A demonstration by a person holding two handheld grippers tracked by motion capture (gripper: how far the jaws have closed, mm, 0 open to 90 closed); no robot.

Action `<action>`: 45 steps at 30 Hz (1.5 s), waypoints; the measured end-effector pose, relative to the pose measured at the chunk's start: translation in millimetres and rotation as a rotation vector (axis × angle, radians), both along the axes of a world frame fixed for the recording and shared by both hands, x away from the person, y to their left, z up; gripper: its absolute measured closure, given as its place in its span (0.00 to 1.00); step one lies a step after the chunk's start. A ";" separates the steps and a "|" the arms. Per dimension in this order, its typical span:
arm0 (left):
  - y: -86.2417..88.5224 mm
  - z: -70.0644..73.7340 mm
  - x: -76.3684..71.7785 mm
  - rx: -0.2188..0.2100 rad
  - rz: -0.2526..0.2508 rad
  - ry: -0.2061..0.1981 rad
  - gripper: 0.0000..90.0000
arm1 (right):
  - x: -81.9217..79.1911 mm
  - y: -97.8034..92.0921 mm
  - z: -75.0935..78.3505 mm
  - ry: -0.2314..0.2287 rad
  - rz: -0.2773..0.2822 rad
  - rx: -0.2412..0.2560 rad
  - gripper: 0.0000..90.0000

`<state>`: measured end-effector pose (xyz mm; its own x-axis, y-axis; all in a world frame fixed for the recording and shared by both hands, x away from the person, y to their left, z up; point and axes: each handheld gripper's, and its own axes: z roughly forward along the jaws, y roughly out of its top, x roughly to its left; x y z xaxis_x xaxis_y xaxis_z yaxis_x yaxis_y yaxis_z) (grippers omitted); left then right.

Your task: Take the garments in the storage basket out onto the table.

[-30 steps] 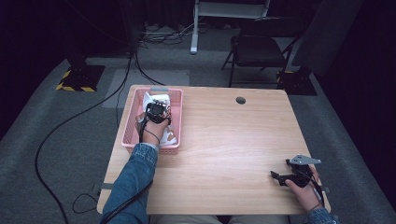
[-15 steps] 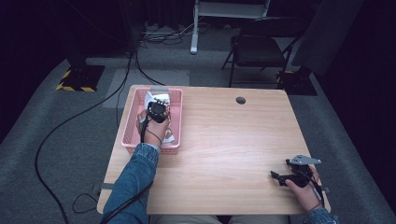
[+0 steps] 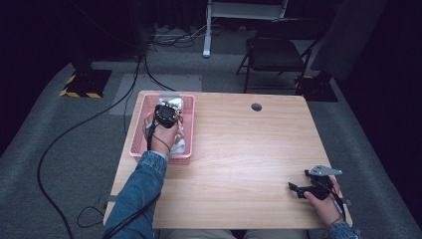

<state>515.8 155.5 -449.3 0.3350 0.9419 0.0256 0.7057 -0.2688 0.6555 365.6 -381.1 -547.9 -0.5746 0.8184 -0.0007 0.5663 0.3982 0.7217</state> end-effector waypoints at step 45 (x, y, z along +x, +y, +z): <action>-37.8 86.2 -19.2 0.037 -0.078 -0.118 0.93 | 2.4 -0.5 -0.1 0.000 0.020 -0.001 0.05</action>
<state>496.6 117.7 -363.1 0.4002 0.9106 0.1028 0.6006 -0.3453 0.7211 368.0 -381.6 -548.0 -0.5908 0.8068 -0.0018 0.5583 0.4105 0.7210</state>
